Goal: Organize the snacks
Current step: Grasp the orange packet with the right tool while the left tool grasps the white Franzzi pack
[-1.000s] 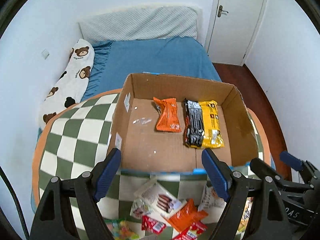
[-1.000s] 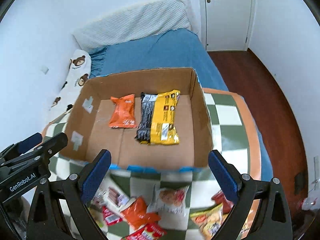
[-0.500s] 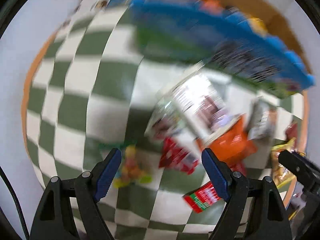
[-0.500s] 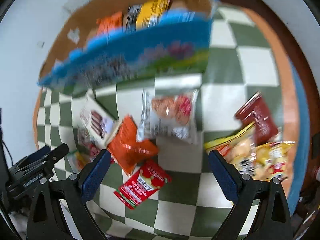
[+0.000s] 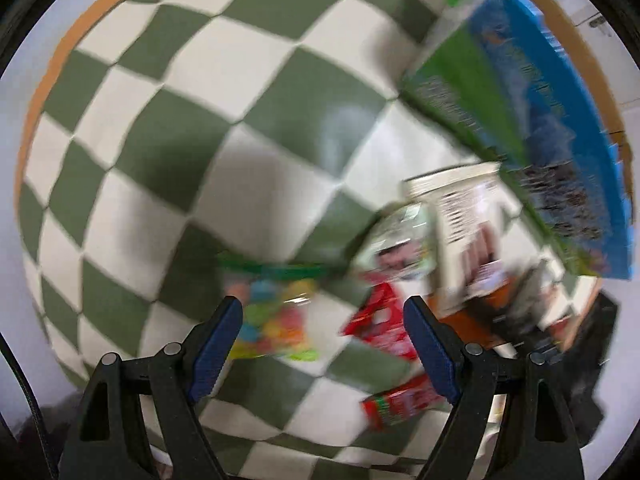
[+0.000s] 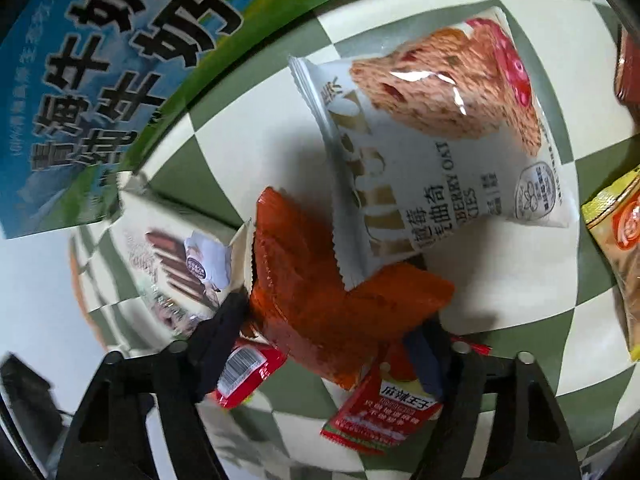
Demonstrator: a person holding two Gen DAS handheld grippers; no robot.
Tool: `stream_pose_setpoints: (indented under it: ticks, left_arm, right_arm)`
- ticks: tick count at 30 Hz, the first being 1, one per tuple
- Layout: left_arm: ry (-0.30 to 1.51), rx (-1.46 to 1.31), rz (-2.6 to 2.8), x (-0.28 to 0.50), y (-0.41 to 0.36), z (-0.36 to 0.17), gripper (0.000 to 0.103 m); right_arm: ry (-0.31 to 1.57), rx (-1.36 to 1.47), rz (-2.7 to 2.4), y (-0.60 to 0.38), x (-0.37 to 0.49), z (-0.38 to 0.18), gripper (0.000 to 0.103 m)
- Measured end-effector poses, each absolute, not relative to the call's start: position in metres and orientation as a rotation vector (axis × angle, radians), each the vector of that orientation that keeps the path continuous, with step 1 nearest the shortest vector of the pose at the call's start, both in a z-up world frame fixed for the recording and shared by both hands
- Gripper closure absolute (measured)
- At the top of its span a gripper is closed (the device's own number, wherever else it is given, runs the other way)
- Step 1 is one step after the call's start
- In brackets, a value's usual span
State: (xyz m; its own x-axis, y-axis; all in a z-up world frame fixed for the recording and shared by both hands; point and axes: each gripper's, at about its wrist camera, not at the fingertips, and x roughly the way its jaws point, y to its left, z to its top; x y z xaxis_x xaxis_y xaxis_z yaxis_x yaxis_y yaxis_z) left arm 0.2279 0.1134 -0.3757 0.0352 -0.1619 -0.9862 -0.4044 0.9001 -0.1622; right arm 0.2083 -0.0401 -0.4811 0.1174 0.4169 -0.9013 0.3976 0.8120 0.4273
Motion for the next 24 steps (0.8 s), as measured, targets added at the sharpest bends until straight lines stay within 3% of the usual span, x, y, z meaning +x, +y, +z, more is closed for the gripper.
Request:
stream_pose_setpoints:
  ticks: [4, 10, 13, 16, 17, 19, 24]
  left_arm:
    - [1.555, -0.519, 0.074, 0.258, 0.084, -0.379, 0.021]
    - [1.630, -0.509, -0.029, 0.291, 0.033, -0.406, 0.021]
    - [1.654, -0.484, -0.008, 0.299, 0.022, -0.421, 0.021]
    - [1.655, -0.456, 0.018, 0.300, 0.019, -0.434, 0.021]
    - [1.649, -0.451, 0.015, 0.300, 0.018, -0.436, 0.021]
    - [1.629, -0.441, 0.017, 0.300, 0.019, -0.439, 0.036]
    - [1.582, -0.261, -0.052, 0.277, 0.015, -0.433, 0.041]
  right_arm:
    - [1.498, 0.563, 0.056, -0.031, 0.200, -0.473, 0.044]
    - [1.532, 0.324, 0.011, -0.043, 0.177, -0.461, 0.045]
    - [1.527, 0.324, -0.023, -0.054, 0.167, -0.460, 0.043]
    - [1.504, 0.367, -0.049, -0.062, 0.160, -0.458, 0.028]
    - [1.495, 0.379, -0.051, -0.066, 0.158, -0.459, 0.028]
    - [1.486, 0.412, -0.053, -0.068, 0.153, -0.459, 0.027]
    - [1.482, 0.492, -0.059, -0.080, 0.147, -0.457, 0.027]
